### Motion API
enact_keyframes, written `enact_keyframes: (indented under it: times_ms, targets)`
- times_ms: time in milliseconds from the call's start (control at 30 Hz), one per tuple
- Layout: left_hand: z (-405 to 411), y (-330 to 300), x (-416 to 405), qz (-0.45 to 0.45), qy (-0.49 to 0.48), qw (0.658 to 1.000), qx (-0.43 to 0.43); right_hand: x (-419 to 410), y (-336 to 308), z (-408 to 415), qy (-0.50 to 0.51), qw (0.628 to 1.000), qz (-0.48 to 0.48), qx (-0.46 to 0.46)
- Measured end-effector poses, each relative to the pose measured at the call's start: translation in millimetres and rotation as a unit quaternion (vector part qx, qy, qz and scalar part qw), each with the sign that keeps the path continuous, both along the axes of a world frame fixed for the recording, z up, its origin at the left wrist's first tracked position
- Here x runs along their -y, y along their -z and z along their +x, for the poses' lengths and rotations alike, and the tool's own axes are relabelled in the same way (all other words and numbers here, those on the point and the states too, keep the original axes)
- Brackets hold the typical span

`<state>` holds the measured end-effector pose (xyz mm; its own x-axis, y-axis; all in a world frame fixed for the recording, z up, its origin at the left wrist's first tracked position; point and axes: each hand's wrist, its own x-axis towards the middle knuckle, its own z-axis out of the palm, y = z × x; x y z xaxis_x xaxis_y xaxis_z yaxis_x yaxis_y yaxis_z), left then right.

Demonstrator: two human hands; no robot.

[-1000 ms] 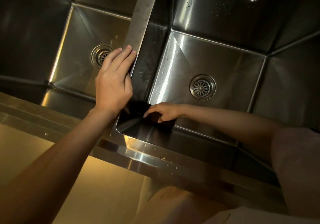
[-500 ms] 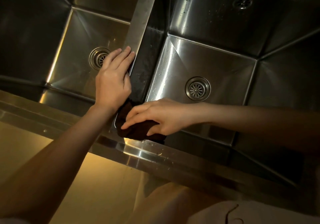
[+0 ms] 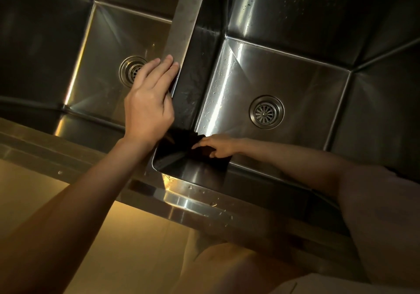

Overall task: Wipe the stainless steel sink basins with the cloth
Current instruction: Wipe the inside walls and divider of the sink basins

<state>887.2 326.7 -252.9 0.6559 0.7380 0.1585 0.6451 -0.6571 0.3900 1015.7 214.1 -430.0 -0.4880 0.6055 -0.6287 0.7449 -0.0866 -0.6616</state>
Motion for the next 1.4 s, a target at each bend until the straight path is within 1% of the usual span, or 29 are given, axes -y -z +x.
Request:
enact_keyframes:
  times_ms: [100, 200, 300, 400, 500, 600, 733, 800, 867, 967, 1133, 1267, 1400]
  targets:
    - [0, 0, 0, -0.002, 0.001, 1.0, -0.003, 1, 7, 0, 0.018, 1.0, -0.014, -0.003]
    - [0, -1, 0, -0.004, -0.004, 1.0, -0.005, 6, -3, 6, 0.054, 0.997, -0.046, -0.025]
    - [1, -1, 1, -0.004, -0.005, 1.0, -0.007, 15, -27, 21, 0.088, 0.992, -0.074, -0.058]
    - [0, 0, 0, -0.001, -0.003, 1.0, -0.009, 24, -68, 36, 0.101, 0.985, -0.091, -0.11]
    - [-1, 0, -1, 0.001, 0.001, 1.0, -0.013, 33, -116, 46, 0.099, 0.981, -0.065, -0.153]
    - [-1, 0, -1, 0.004, 0.002, 1.0, -0.017, 41, -158, 51, 0.095, 0.978, -0.014, -0.183]
    - [-1, -1, 0, 0.003, 0.0, 1.0, -0.025, 51, -182, 55, 0.083, 0.978, 0.042, -0.184]
    - [-1, -1, 0, 0.004, 0.001, 1.0, -0.024, 54, -175, 54, 0.082, 0.981, 0.051, -0.166]
    - [-1, -1, 0, 0.006, 0.001, 1.0, -0.022, 54, -155, 51, 0.082, 0.986, 0.039, -0.137]
    - [-1, -1, -1, 0.008, 0.002, 1.0, -0.024, 51, -110, 44, 0.071, 0.995, 0.006, -0.07]
    - [0, 0, -1, 0.011, 0.0, 1.0, -0.021, 48, -35, 37, 0.073, 0.996, -0.05, 0.005]
    - [-1, 1, -1, 0.016, -0.001, 0.999, -0.028, 58, -2, 35, 0.108, 0.993, -0.049, 0.028]
    - [0, 2, -1, 0.022, -0.005, 0.999, -0.036, 59, -7, 36, 0.121, 0.991, -0.05, 0.014]
